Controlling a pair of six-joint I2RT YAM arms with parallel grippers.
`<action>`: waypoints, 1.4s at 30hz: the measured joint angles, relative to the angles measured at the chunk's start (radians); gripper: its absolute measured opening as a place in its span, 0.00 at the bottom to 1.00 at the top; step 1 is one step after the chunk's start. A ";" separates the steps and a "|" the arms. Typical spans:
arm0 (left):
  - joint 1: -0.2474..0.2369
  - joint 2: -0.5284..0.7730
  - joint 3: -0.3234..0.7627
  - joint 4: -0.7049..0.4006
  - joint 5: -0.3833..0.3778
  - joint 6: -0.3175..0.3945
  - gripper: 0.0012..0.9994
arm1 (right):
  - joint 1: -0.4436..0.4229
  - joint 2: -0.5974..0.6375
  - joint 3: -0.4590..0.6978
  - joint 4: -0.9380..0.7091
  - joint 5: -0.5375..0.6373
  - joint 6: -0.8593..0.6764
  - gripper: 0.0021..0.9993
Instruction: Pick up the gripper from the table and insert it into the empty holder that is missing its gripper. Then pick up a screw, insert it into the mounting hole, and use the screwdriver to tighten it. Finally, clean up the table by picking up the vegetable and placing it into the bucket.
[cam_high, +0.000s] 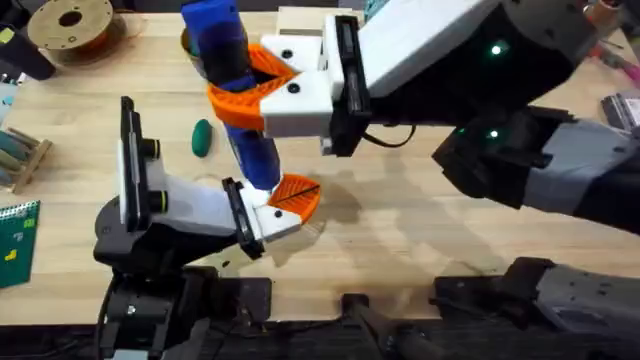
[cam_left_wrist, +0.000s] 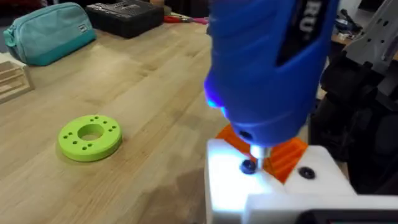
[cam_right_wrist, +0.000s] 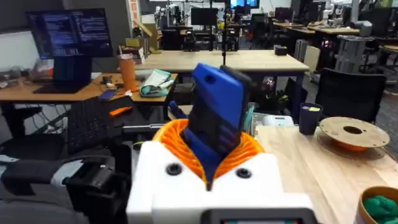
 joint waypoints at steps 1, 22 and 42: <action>0.000 0.000 0.000 0.000 0.000 0.000 0.00 | 0.000 0.000 0.000 0.000 0.000 0.000 0.01; 0.000 0.000 0.000 0.000 0.000 0.000 0.00 | 0.000 0.000 0.000 0.006 0.008 -0.012 0.01; 0.000 0.000 0.000 0.000 0.000 0.000 0.00 | -0.001 0.000 0.000 0.035 0.037 -0.030 0.01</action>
